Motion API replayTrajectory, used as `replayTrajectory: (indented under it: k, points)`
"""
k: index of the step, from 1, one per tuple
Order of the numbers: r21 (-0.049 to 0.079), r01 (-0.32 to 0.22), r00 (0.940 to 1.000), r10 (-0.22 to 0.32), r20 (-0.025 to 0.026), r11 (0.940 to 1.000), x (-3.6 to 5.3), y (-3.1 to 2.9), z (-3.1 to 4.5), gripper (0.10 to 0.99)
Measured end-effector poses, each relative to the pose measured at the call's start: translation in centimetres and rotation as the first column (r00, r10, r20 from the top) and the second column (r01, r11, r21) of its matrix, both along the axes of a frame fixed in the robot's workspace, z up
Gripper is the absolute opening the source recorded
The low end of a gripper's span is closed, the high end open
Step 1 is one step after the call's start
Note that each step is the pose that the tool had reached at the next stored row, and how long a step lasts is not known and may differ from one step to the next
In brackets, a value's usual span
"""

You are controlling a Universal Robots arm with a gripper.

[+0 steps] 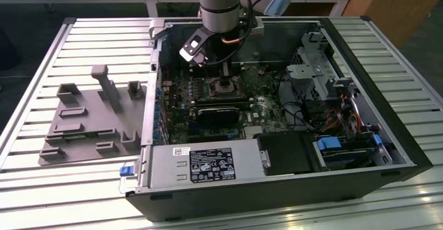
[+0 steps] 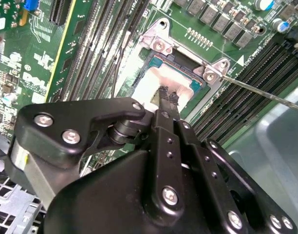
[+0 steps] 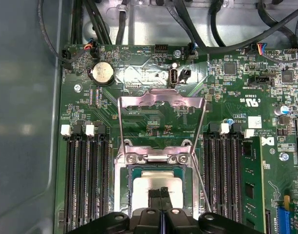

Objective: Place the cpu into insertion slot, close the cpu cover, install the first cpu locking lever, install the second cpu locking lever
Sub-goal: 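Place the cpu into insertion slot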

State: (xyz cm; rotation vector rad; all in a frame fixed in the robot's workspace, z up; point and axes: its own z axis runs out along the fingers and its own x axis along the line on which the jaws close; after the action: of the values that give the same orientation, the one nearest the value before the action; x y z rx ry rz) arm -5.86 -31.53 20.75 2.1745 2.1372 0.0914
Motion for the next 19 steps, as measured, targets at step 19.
replayTrajectory:
  k: [19]
  points:
    - [0.033,0.000,1.0000,0.000,-0.0001,0.9995,0.00,-0.28,-0.79,0.102]
